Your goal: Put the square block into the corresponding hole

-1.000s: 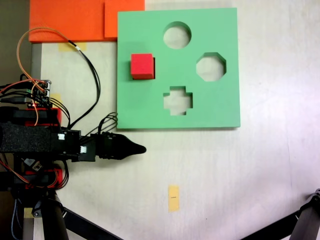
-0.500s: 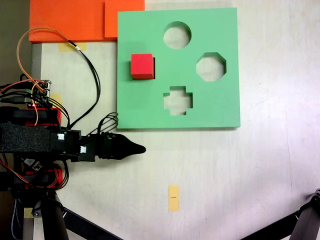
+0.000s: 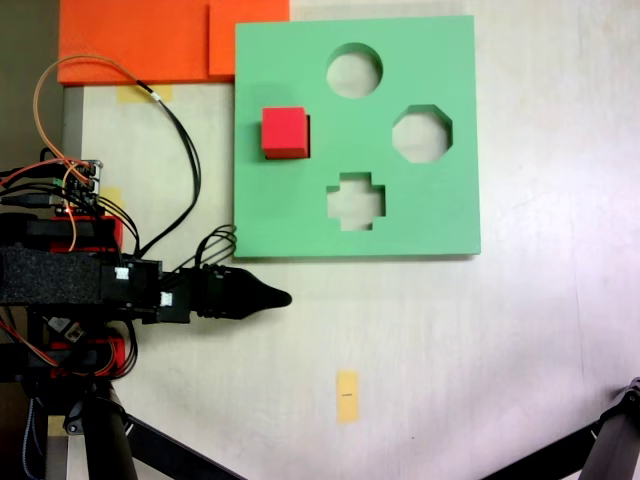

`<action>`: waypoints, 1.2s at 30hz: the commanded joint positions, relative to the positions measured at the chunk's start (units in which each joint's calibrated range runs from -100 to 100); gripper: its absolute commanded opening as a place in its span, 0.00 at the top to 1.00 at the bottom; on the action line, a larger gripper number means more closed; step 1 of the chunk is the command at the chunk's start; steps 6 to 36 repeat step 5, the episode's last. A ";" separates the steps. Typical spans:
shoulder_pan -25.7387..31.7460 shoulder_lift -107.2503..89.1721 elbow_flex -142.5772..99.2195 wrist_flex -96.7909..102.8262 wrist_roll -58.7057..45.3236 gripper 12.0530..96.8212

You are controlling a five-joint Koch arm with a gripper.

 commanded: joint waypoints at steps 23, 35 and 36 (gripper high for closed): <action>0.00 -0.41 -1.08 -5.52 -0.20 0.56; 0.00 -0.41 -1.08 -5.52 -0.20 0.56; 0.00 -0.41 -1.08 -5.52 -0.20 0.56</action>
